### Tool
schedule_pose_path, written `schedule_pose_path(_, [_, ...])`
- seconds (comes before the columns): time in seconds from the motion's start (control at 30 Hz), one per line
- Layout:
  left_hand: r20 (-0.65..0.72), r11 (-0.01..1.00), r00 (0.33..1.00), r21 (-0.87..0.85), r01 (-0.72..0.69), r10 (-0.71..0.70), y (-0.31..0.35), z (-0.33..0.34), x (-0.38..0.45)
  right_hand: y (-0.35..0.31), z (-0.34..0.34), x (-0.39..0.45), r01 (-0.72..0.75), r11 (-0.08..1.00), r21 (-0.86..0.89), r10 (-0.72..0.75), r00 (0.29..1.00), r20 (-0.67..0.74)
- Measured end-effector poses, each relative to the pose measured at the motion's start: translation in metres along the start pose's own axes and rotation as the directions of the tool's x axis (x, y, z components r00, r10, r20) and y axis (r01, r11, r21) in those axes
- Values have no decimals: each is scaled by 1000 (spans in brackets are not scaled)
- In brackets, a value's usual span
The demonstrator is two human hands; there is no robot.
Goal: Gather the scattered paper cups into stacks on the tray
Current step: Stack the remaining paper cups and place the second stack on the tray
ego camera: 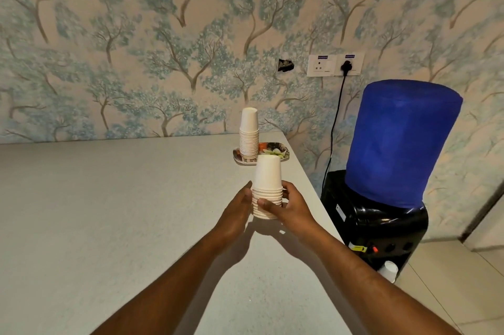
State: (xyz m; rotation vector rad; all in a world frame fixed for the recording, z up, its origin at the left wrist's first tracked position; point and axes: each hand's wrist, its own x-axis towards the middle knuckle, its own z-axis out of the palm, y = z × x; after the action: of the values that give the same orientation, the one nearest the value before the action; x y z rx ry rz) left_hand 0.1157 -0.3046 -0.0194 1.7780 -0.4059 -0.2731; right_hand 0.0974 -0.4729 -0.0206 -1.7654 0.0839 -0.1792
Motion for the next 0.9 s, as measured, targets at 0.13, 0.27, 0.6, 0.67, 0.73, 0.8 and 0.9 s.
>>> schedule_pose_path(0.13, [-69,760,998,647,56,-16,-30,-19,33,3,2,33,-66,995,78,78,984,-163])
schedule_pose_path(0.27, [-43,429,999,903,33,15,-55,-40,61,4,4,71,-80,992,99,104,957,-271])
schedule_pose_path(0.6, [-16,397,1000,918,10,13,-88,-67,98,9,15,169,-7,1000,6,8,928,-374])
schedule_pose_path(0.67, [-19,399,999,917,7,26,-94,-67,100,12,15,186,14,999,-44,-31,918,-397])
schedule_pose_path(0.73, [-21,407,999,913,3,39,-98,-68,102,14,14,201,23,995,-95,-61,906,-419])
schedule_pose_path(0.8, [-7,408,999,913,-10,40,-103,-68,104,18,15,215,11,992,-127,-67,892,-447])
schedule_pose_path(0.9, [-6,405,998,914,-17,55,-105,-68,104,22,17,231,13,995,-100,-62,859,-508])
